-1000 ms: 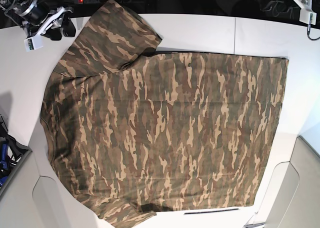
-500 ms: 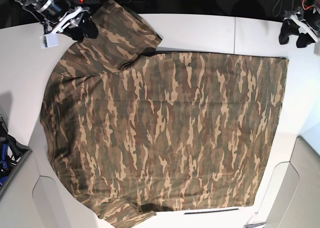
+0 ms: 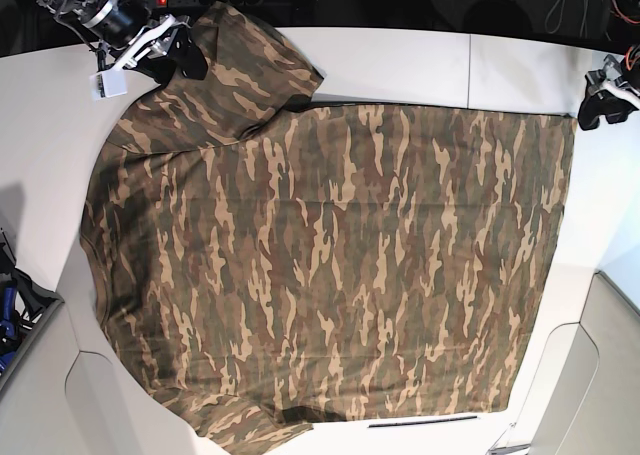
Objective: Fold the T-shirt properly
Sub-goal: 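Lower both grippers to the shirt's collar-side corners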
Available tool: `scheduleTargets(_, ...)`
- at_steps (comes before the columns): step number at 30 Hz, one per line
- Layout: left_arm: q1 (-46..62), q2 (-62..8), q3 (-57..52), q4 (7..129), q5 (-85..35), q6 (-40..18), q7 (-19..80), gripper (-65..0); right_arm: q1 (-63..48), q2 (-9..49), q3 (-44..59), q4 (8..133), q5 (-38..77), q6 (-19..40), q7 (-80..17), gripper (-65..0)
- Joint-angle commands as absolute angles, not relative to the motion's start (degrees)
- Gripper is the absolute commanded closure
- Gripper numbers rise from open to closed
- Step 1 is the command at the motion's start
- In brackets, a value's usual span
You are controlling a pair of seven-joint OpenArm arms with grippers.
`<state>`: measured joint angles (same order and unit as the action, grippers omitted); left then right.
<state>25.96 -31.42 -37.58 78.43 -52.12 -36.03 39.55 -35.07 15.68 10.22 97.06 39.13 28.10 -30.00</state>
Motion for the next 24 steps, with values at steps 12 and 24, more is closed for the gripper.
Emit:
scheduleTargets(12, 23.97, -32.05, -31.22, 75.24, -53.15, -36.27, 38.79, -47.2, -35.42, 15.99, 10.31, 97.36, 38.57, 27.88, -30.61, -30.6)
scheduleTargets(24, 23.94, -32.08, -27.7, 75.26, -54.26, -40.0, 39.62, -16.9, -35.42, 13.72, 10.31, 97.38, 38.48, 27.9, -30.46, -30.3)
